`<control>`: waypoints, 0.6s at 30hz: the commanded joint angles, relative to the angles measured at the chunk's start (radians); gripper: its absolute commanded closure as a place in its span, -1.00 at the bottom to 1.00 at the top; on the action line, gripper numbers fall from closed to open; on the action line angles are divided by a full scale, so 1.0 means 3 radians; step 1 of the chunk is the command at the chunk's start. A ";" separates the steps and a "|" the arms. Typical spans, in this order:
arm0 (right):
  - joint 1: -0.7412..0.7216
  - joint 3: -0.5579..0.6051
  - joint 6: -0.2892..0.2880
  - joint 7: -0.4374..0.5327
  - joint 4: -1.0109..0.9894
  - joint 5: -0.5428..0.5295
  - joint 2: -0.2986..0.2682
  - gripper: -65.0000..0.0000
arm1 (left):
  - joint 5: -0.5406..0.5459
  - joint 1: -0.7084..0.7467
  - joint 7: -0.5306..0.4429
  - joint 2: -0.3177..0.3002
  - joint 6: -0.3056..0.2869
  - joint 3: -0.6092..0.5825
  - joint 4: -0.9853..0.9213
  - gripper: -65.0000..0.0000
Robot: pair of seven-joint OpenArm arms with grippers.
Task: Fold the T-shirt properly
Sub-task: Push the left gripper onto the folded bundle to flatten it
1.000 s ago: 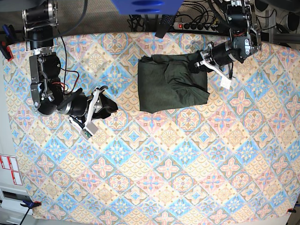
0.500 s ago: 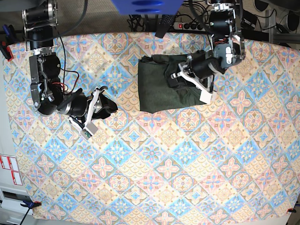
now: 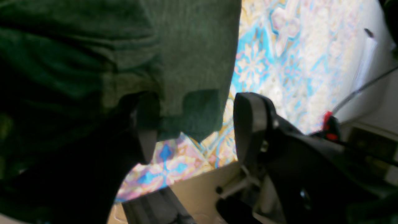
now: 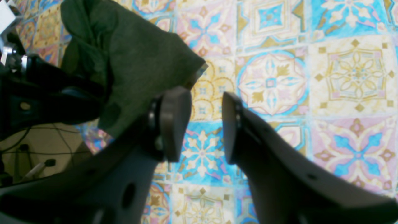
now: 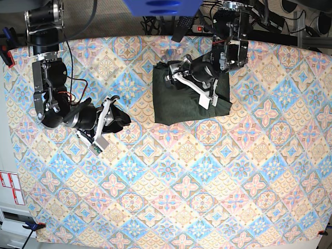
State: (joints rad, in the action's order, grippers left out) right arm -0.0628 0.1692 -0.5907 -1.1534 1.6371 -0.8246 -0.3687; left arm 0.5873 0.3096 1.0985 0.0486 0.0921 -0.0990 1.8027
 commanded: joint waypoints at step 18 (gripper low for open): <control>-0.0064 -0.0035 -0.0018 0.0062 0.0064 -0.0072 -0.0037 0.39 | -0.0625 -0.0022 -0.0125 0.0081 -0.0008 -0.0082 0.0039 0.08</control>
State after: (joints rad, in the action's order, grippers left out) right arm -0.0628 0.1688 -0.5907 -1.1534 1.6371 -0.8238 -0.3687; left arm 0.4053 0.3099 1.0660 0.0666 0.0937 -0.1219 1.8004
